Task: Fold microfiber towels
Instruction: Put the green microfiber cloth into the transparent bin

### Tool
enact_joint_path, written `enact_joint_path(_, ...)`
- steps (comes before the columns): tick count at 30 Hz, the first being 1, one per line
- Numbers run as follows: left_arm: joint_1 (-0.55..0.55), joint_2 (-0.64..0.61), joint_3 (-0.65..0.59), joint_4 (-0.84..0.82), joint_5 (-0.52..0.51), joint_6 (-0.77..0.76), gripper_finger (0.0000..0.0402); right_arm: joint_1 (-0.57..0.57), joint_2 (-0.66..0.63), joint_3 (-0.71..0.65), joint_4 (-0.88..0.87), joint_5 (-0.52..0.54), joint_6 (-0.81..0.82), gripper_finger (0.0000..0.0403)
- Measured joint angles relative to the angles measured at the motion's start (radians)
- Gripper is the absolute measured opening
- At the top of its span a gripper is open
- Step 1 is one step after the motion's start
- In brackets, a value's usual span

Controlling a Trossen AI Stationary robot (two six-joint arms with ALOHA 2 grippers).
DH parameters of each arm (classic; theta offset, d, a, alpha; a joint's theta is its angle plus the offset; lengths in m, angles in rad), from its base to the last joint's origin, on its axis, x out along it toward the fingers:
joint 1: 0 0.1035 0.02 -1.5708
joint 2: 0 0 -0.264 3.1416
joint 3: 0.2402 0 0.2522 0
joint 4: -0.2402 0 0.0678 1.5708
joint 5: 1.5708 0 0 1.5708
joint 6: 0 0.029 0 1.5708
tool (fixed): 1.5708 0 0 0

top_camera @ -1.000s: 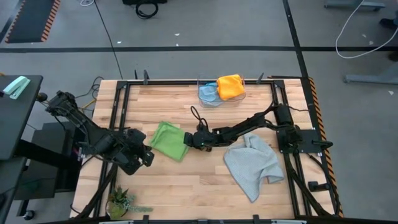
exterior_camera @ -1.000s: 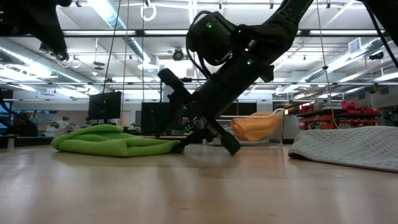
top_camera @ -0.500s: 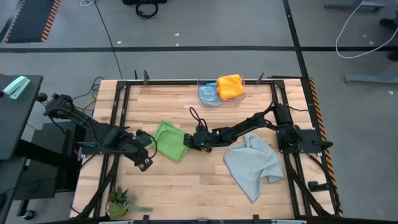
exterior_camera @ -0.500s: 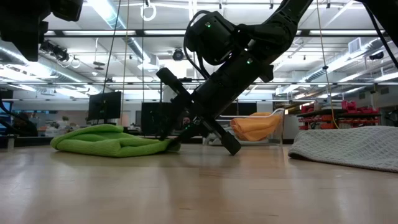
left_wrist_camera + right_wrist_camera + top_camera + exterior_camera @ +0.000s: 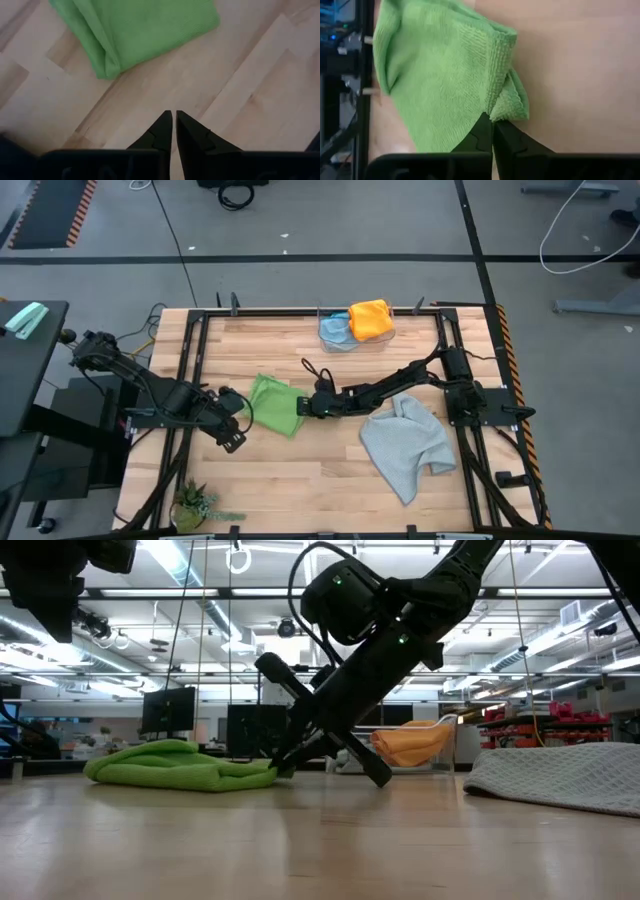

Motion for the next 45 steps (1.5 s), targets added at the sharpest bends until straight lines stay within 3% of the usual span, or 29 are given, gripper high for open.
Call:
enact_joint_path(14,0.117,0.0,0.0,0.008,-0.045,0.014,0.0025,-0.062,-0.052,0.0,-0.029,0.001,-0.053,0.0001)
enact_joint_path(26,0.266,0.0,0.0,0.073,-0.044,0.166,0.0035,-0.15,-0.252,0.003,-0.24,0.006,-0.353,0.0)
enact_joint_path(45,0.554,0.0,0.0,0.303,0.006,0.385,0.0029,-0.454,-0.472,0.014,-0.412,-0.233,-0.52,0.0)
